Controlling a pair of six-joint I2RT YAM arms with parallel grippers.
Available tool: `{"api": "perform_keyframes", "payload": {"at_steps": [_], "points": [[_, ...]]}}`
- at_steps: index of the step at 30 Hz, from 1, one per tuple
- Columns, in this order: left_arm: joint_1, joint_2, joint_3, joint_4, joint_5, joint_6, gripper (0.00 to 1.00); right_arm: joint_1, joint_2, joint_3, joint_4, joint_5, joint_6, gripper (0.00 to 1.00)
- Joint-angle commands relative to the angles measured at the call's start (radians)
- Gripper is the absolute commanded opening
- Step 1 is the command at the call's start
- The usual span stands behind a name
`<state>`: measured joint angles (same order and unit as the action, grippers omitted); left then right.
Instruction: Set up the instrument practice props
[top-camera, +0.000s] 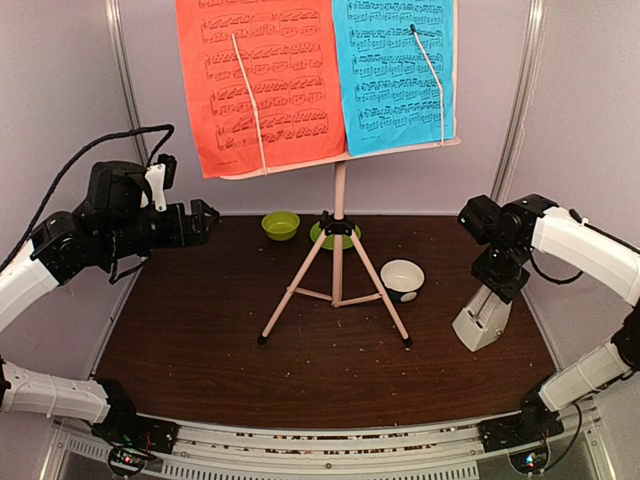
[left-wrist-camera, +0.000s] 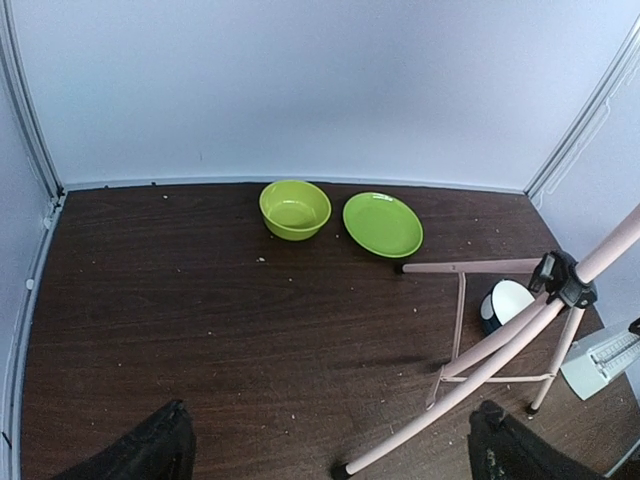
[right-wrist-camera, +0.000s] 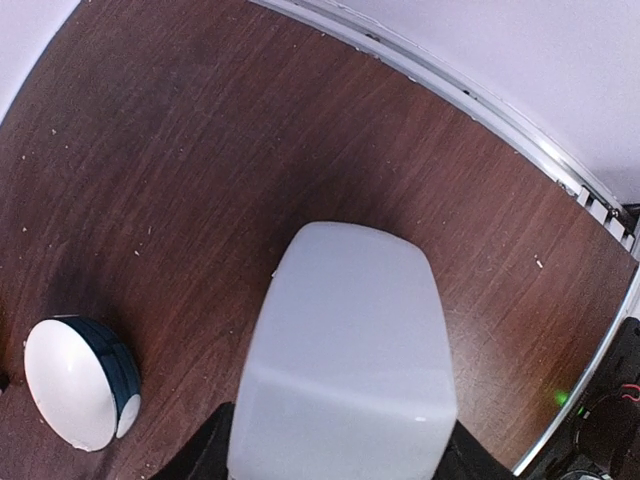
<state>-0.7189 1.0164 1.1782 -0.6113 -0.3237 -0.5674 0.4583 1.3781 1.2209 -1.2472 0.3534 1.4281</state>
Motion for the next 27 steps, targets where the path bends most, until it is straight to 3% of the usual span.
{"api": "perform_keyframes", "payload": {"at_steps": [1,5,12,17,20,27], "points": [[0.009,-0.003,0.008,0.0,0.013,0.027,0.98,-0.006,-0.067,-0.005,-0.014,0.024,-0.073,0.52],[0.01,0.003,-0.009,0.019,0.045,0.032,0.98,-0.002,-0.1,0.014,-0.006,0.026,-0.213,0.44],[0.01,0.01,-0.021,0.023,0.076,0.054,0.98,0.009,-0.265,-0.043,0.127,-0.073,-0.475,0.39],[0.01,0.001,-0.051,0.056,0.121,0.076,0.98,0.017,-0.396,-0.133,0.347,-0.291,-0.65,0.3],[0.01,-0.005,-0.081,0.096,0.166,0.085,0.97,0.042,-0.415,-0.142,0.377,-0.384,-0.716,0.23],[0.009,-0.059,-0.178,0.205,0.31,0.146,0.86,0.155,-0.47,-0.15,0.399,-0.41,-0.816,0.24]]}}
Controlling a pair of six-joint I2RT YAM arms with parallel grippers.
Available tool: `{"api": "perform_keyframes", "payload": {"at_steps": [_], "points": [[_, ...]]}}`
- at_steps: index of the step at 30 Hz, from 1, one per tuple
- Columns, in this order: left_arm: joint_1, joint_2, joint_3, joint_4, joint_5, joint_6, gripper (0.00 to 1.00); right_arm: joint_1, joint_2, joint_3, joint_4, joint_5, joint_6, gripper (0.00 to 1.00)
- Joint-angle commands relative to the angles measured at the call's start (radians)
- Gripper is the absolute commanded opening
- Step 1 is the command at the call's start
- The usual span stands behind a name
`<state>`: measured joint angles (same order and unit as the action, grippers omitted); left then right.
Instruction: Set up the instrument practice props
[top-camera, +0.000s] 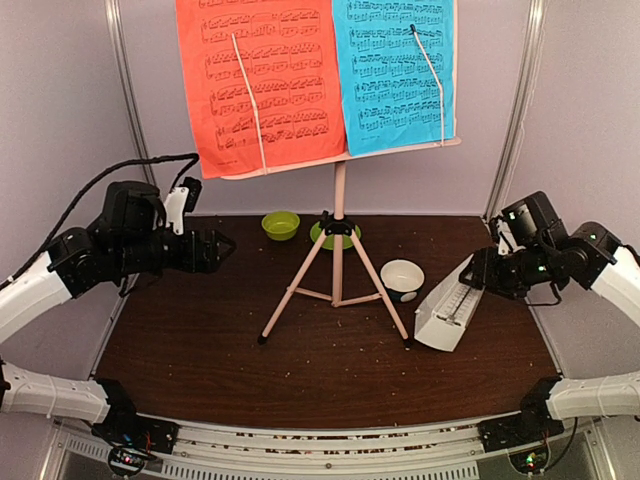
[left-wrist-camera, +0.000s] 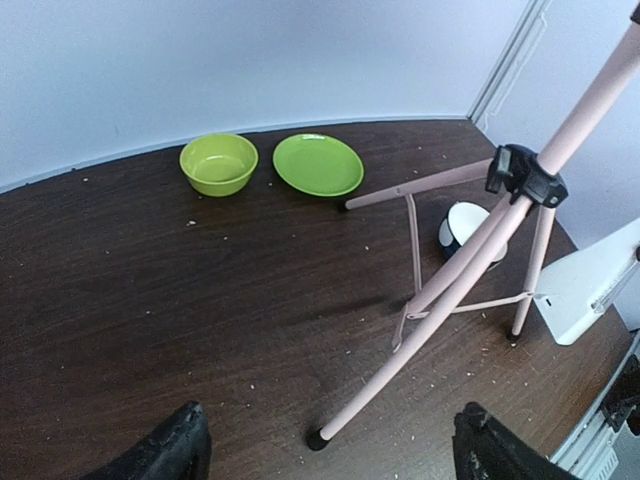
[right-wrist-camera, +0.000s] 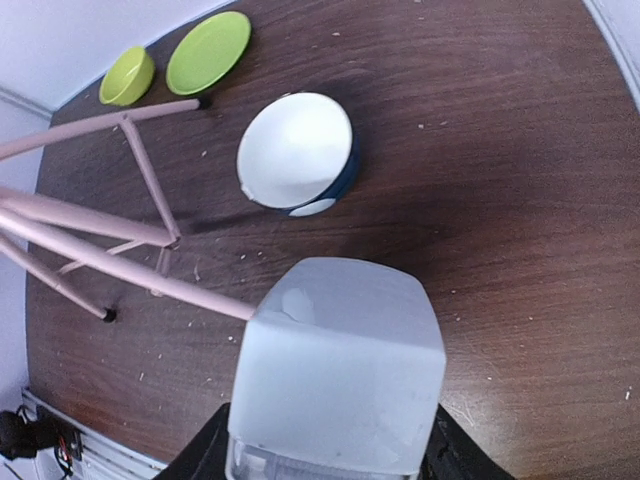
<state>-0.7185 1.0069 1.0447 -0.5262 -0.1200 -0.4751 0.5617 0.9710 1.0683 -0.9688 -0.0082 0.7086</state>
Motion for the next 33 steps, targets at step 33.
{"api": "perform_keyframes", "payload": {"at_steps": [33], "points": [[-0.353,0.09,-0.462,0.53,0.169,0.23,0.98,0.373,0.113,-0.148,0.736,-0.121,0.019,0.0]]}}
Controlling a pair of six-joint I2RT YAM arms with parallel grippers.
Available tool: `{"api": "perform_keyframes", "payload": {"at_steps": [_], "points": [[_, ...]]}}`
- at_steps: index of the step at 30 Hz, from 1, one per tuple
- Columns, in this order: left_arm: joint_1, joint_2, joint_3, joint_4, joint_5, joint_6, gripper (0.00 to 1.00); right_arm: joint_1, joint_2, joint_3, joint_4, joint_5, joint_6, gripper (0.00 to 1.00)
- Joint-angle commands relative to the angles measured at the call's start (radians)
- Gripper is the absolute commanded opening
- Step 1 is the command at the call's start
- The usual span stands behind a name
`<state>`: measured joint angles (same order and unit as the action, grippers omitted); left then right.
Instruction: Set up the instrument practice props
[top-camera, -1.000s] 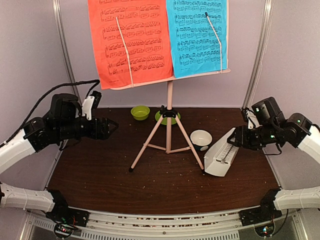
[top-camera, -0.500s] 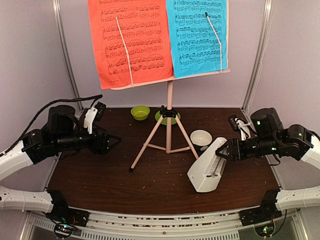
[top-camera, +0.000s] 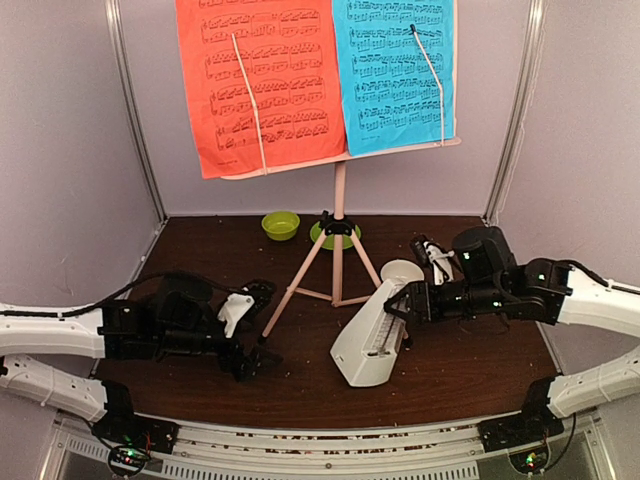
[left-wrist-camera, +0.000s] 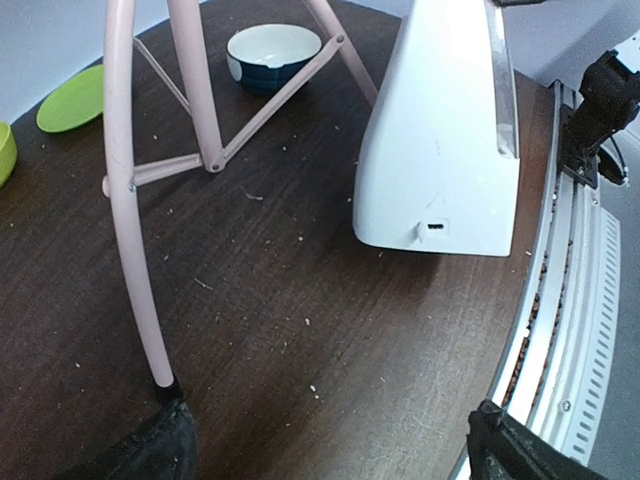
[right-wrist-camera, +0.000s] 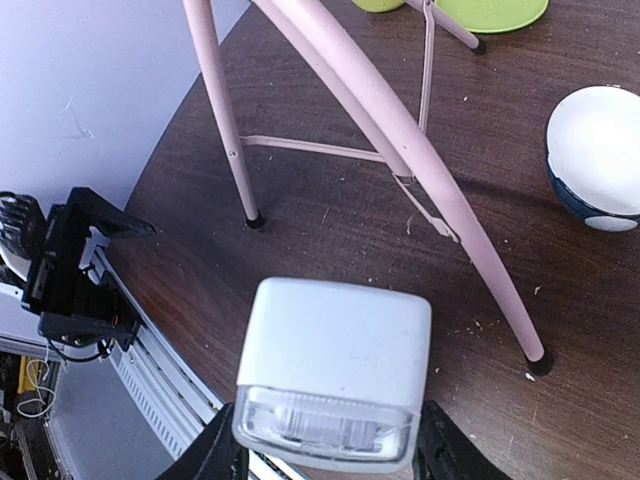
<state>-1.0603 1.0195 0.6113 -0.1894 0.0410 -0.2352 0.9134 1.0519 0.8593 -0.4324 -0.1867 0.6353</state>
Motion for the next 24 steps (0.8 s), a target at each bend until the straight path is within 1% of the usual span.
{"api": "perform_keyframes", "payload": {"at_steps": [1,4,9,12,17,20,24], "points": [[-0.018,0.104,-0.033,0.225,0.009,-0.01,0.98,0.031,0.048,0.073,0.2,0.075,0.102,0.0],[-0.044,0.186,-0.046,0.358,0.006,-0.016,0.98,0.065,0.09,0.101,0.2,0.129,0.12,0.0],[-0.089,0.348,-0.066,0.593,0.025,-0.027,0.98,0.112,0.111,0.1,0.224,0.205,0.132,0.0],[-0.11,0.426,-0.065,0.676,0.029,-0.029,0.98,0.133,0.118,0.096,0.226,0.234,0.137,0.0],[-0.135,0.514,-0.106,0.813,-0.014,-0.024,0.98,0.158,0.119,0.06,0.262,0.264,0.165,0.0],[-0.147,0.559,-0.106,0.849,-0.027,-0.026,0.98,0.169,0.119,0.052,0.265,0.279,0.173,0.0],[-0.175,0.61,-0.102,0.888,-0.079,-0.037,0.97,0.175,0.134,0.039,0.278,0.284,0.188,0.0]]}}
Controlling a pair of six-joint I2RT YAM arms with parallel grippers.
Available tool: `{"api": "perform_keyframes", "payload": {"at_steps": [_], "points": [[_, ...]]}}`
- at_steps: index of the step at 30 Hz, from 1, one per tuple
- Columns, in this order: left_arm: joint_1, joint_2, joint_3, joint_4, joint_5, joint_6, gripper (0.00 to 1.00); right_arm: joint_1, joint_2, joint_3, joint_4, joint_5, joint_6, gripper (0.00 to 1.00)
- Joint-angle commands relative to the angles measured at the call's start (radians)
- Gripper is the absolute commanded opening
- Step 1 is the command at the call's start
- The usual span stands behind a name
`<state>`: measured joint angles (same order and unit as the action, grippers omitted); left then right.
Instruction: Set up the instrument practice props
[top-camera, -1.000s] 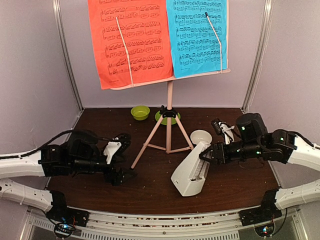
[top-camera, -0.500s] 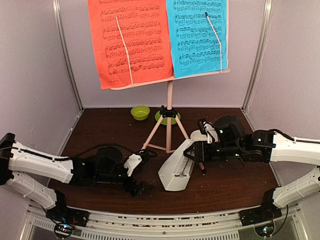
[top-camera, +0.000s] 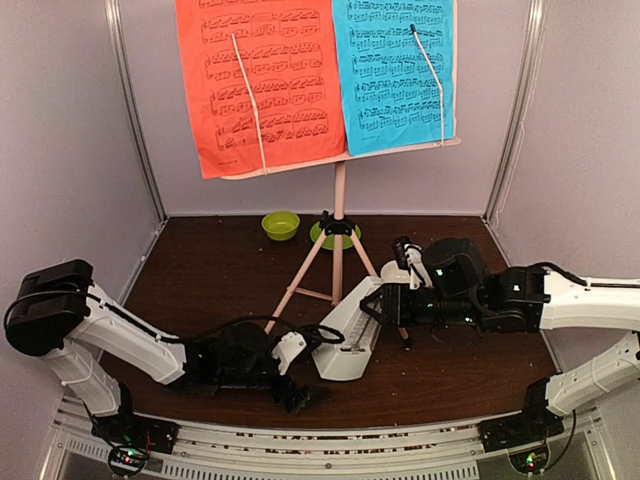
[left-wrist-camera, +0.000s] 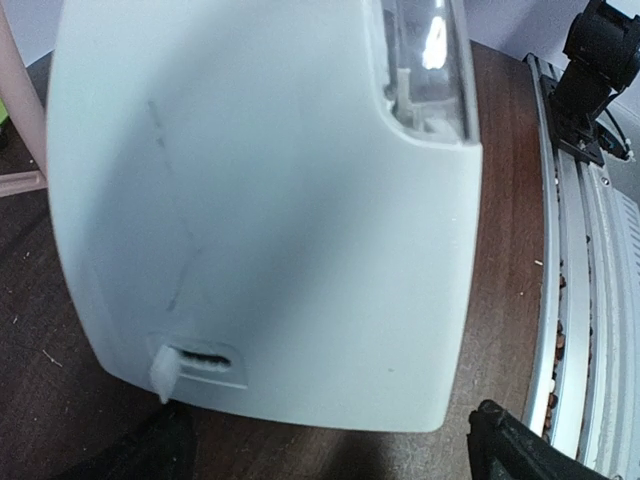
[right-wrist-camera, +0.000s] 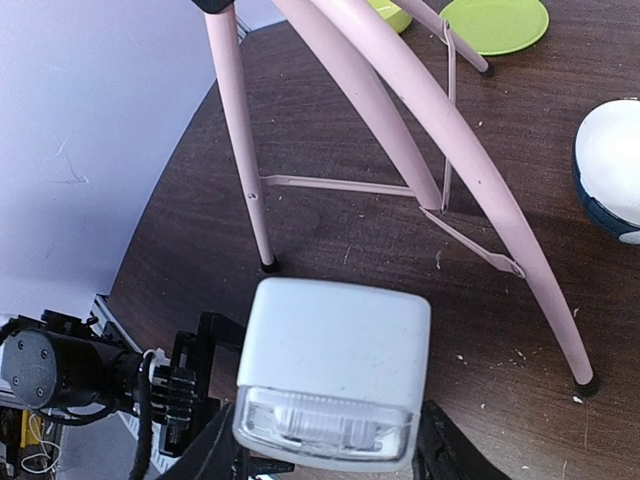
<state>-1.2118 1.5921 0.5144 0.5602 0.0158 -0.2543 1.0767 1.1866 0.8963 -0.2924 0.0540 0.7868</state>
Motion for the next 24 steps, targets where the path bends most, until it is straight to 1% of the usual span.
{"api": "perform_keyframes", "payload": {"at_steps": [1,8,12,16,24], "points": [[-0.026,0.044,-0.004,0.148,-0.061,-0.025,0.97,0.015,0.004,0.004,0.136,0.045,0.037,0.0],[-0.038,0.028,-0.042,0.169,-0.149,-0.076,0.95,0.034,0.023,0.039,0.048,0.094,0.017,0.0],[-0.054,0.011,-0.043,0.131,-0.201,-0.08,0.96,0.041,0.016,0.039,0.029,0.108,0.013,0.0],[-0.068,0.022,-0.018,0.118,-0.209,-0.061,0.98,0.047,0.015,0.03,0.045,0.098,0.013,0.0],[-0.075,0.081,0.028,0.118,-0.199,-0.052,0.97,0.05,0.021,0.013,0.054,0.078,0.005,0.0]]}}
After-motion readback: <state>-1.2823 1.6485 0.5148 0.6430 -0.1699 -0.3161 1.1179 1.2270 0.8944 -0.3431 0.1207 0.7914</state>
